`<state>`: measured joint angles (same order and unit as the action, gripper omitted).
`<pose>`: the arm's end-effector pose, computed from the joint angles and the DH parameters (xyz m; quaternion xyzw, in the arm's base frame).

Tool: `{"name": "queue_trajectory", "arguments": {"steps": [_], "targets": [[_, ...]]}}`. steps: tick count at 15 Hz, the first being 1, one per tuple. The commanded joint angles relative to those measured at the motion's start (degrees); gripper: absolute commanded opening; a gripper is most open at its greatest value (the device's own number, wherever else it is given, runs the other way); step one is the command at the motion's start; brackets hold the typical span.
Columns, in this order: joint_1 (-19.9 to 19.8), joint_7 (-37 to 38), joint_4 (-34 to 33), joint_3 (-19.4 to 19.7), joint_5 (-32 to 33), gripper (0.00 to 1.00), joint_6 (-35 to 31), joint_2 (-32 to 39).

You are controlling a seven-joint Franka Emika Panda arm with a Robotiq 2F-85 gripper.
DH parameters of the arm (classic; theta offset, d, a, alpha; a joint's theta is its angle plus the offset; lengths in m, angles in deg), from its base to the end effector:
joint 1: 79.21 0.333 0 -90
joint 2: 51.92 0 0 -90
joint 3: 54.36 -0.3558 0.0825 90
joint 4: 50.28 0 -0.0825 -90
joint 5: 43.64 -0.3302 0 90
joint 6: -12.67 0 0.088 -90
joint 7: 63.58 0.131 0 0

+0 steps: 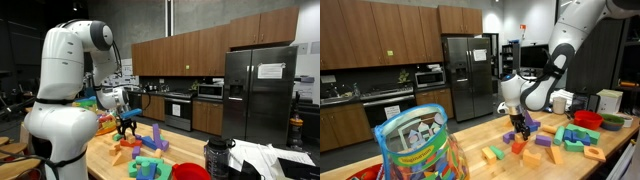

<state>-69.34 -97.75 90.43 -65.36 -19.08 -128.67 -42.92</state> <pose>0.4168 0.1534 0.2873 0.7851 0.6065 -0.0792 0.0975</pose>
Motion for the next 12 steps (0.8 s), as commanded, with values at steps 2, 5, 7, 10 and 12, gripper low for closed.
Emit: {"name": "queue_trajectory", "arguments": {"steps": [2,5,7,10,12], "targets": [[0.02,1.24,0.90,-0.17,-0.05,0.98,-1.65,-0.98],[0.78,3.31,1.58,-0.78,0.71,1.00,-3.09,-3.69],[1.52,5.22,1.92,-1.35,1.86,1.00,-3.73,-5.79],[2.33,6.47,2.08,-2.12,1.03,1.00,-3.54,-9.19],[2.43,8.58,2.50,-2.23,-1.26,1.00,-3.15,-11.97]]}}
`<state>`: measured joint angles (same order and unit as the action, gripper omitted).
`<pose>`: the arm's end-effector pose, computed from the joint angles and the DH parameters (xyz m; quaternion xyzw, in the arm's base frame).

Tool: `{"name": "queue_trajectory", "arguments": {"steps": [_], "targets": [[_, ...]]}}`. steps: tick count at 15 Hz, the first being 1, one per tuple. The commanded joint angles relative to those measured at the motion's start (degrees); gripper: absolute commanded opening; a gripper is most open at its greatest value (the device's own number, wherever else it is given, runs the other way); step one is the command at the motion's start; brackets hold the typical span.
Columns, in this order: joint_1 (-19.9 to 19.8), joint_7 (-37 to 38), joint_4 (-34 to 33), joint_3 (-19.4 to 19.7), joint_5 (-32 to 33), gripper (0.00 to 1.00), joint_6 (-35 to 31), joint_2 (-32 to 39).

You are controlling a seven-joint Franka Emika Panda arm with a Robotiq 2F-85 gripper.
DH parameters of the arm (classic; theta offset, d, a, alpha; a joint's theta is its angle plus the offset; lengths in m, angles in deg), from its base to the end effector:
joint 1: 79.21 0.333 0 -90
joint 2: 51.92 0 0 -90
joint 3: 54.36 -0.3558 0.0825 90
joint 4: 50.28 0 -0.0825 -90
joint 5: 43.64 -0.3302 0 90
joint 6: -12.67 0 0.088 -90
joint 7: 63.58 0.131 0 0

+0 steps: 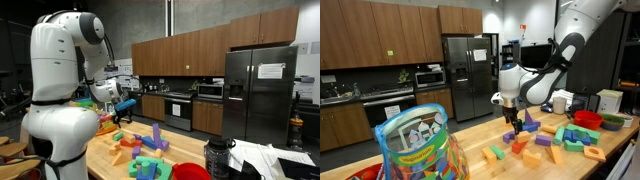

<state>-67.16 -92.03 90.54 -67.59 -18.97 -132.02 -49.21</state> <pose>0.4102 0.1917 0.3396 0.7940 0.5959 0.0081 0.1203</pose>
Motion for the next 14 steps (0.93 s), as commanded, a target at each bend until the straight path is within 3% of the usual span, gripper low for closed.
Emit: {"name": "queue_trajectory", "arguments": {"steps": [1,7,14], "targets": [[0.24,3.91,2.80,0.13,-1.60,1.00,-0.19,-6.83],[-1.63,18.02,6.33,1.37,1.16,1.00,-0.76,-11.30],[-4.55,39.15,8.33,0.78,12.24,1.00,-0.46,-12.80]]}}
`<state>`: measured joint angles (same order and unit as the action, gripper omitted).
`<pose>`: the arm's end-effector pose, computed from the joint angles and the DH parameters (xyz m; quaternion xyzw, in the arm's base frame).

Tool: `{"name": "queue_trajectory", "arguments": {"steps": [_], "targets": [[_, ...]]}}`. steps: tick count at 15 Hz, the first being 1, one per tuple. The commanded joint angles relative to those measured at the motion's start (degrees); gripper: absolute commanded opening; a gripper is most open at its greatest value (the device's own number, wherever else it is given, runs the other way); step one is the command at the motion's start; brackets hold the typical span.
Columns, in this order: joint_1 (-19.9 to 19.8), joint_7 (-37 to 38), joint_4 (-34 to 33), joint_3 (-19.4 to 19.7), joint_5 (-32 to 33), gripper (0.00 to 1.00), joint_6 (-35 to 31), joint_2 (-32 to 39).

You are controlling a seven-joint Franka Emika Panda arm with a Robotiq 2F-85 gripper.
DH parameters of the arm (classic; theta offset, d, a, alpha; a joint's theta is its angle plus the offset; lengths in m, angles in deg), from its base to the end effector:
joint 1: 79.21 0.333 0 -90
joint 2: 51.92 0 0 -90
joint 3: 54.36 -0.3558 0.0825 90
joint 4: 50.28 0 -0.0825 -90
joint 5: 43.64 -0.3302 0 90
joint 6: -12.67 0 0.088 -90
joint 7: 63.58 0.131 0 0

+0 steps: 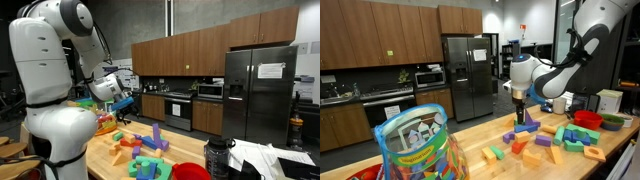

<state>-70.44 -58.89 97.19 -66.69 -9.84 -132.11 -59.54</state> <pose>0.3832 0.1461 0.3736 0.9110 0.3637 0.0780 0.1780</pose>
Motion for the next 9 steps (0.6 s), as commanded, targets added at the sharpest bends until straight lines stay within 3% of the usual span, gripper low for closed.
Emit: {"name": "queue_trajectory", "arguments": {"steps": [1,9], "targets": [[-1.42,7.39,1.85,0.08,3.34,1.00,-0.41,-2.57],[-1.33,7.26,0.74,0.15,1.87,1.00,-0.38,-1.02]]}}
